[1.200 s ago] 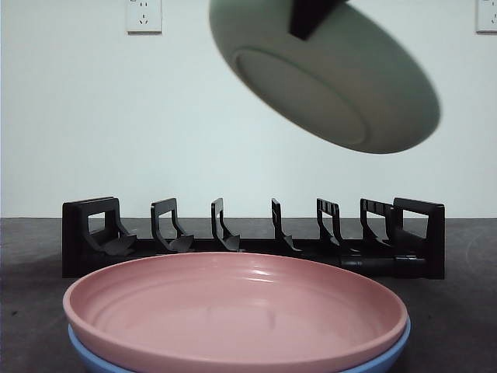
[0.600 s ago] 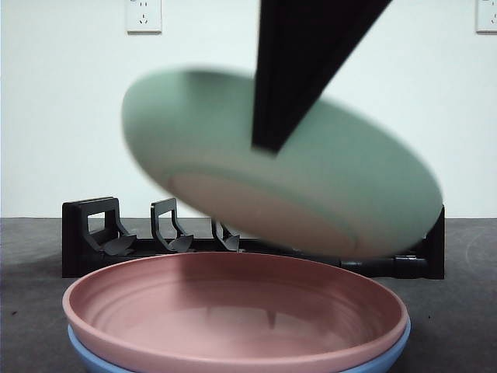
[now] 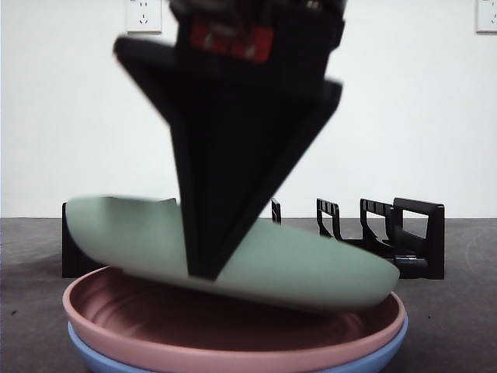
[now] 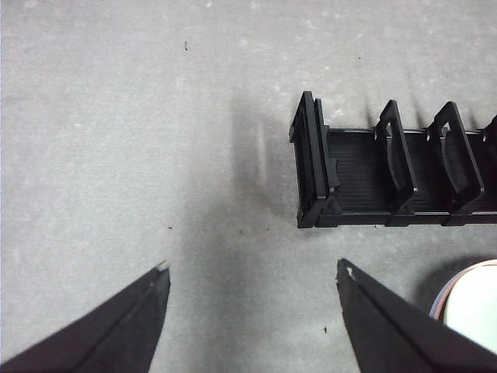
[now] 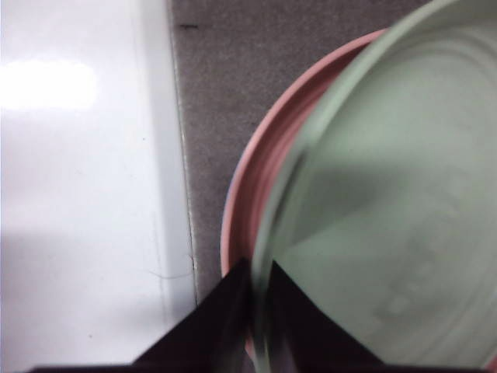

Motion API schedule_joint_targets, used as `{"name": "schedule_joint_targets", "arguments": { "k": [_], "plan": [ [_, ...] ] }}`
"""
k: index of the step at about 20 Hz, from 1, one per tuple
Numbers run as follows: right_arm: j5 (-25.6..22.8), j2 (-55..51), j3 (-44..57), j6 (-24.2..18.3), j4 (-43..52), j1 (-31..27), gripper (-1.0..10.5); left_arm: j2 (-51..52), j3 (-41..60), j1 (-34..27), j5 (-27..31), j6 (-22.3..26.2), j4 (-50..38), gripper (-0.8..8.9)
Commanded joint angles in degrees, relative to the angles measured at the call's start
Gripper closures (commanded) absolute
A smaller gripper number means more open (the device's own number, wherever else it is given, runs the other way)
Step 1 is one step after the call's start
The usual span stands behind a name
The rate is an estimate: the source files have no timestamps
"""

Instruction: Place the plate

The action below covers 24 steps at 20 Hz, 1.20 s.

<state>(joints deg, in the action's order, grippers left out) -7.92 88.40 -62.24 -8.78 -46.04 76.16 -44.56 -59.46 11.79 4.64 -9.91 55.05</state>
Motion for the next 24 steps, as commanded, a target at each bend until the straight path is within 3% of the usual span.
{"name": "schedule_joint_targets", "arguments": {
  "k": [1,5,9,13,15,19,24],
  "plan": [
    [-0.4,2.5,-0.5,-0.7,0.6,0.7,9.3,-0.4,-1.1,0.0,0.3,-0.2,-0.7,4.7],
    [2.2,3.8,-0.5,0.2,0.6,0.4,9.2,-0.4,-1.1,0.0,0.3,-0.2,-0.6,4.7],
    [4.3,3.7,-0.5,3.8,0.6,0.3,7.2,-0.4,-1.1,0.0,0.3,-0.2,-0.7,4.7],
    [5.4,3.0,-3.9,10.2,-2.8,-0.2,7.1,-0.4,-1.1,0.1,0.3,-0.2,-0.6,4.7],
    [5.5,0.6,-6.2,11.4,-2.8,-1.8,7.1,-0.4,-1.1,0.1,0.3,-0.2,-0.7,4.69],
    [4.6,-6.5,-6.8,11.8,-0.5,-10.8,7.1,-0.4,-1.1,0.1,0.3,-0.2,-0.7,4.69],
    [5.2,-12.4,-6.8,9.8,0.7,-30.7,7.1,-0.4,-1.1,0.1,0.3,-0.2,-1.1,4.69]
  ]
}}
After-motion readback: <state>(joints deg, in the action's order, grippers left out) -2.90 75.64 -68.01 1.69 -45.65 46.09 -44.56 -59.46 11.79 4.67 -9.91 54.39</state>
